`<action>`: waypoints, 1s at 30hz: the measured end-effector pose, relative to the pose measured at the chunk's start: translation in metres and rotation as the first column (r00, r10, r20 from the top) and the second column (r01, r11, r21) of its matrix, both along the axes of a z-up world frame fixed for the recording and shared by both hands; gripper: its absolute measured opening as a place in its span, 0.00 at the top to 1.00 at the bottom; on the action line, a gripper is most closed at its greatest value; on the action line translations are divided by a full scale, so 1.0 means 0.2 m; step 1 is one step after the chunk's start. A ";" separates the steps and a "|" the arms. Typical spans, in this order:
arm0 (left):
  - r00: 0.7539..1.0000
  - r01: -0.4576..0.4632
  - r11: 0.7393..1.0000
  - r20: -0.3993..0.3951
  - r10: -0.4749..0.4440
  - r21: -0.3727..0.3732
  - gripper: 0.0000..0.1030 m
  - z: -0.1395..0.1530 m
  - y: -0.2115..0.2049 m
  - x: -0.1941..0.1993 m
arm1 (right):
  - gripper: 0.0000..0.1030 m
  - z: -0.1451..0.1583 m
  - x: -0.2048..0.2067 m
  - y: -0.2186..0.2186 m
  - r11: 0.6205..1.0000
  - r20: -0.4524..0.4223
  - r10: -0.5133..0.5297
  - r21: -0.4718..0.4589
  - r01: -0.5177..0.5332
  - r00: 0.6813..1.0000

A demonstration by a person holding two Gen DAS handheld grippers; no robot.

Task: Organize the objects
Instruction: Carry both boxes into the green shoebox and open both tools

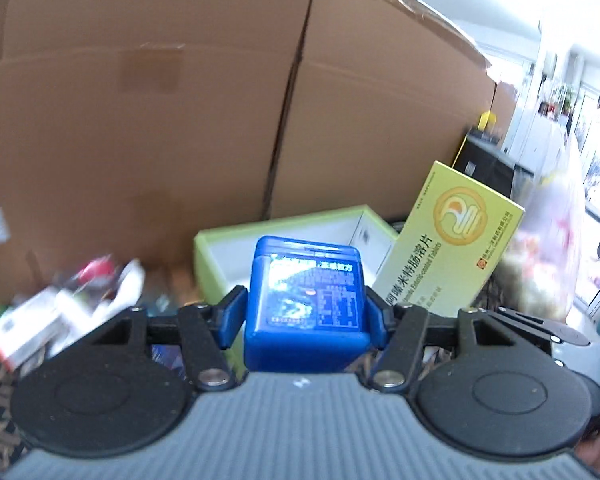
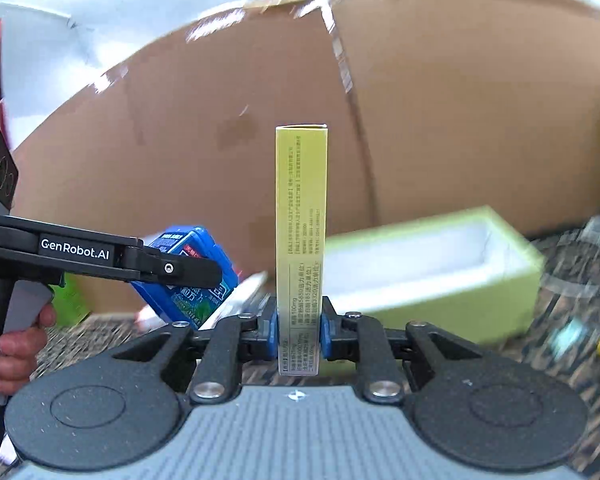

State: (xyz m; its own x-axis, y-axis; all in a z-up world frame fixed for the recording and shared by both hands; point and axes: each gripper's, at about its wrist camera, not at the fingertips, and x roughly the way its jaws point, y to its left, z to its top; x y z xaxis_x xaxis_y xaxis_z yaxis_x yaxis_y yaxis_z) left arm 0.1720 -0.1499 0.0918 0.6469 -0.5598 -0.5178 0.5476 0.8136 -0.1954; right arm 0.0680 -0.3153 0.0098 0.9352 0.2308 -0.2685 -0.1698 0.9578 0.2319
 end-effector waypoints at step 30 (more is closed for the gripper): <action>0.996 -0.090 0.996 0.025 0.090 0.008 0.00 -0.39 -0.40 0.56 | 0.30 -0.31 0.92 -0.21 0.984 -0.329 -0.115 -0.168 0.062 0.937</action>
State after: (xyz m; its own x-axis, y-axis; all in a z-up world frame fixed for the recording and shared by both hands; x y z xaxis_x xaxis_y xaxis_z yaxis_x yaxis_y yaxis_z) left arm 0.2830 -0.2305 0.0145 0.7071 -0.4942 -0.5057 0.4769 0.8614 -0.1750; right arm 0.2525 -0.3581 -0.0520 0.7990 0.0823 -0.5956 -0.0201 0.9937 0.1105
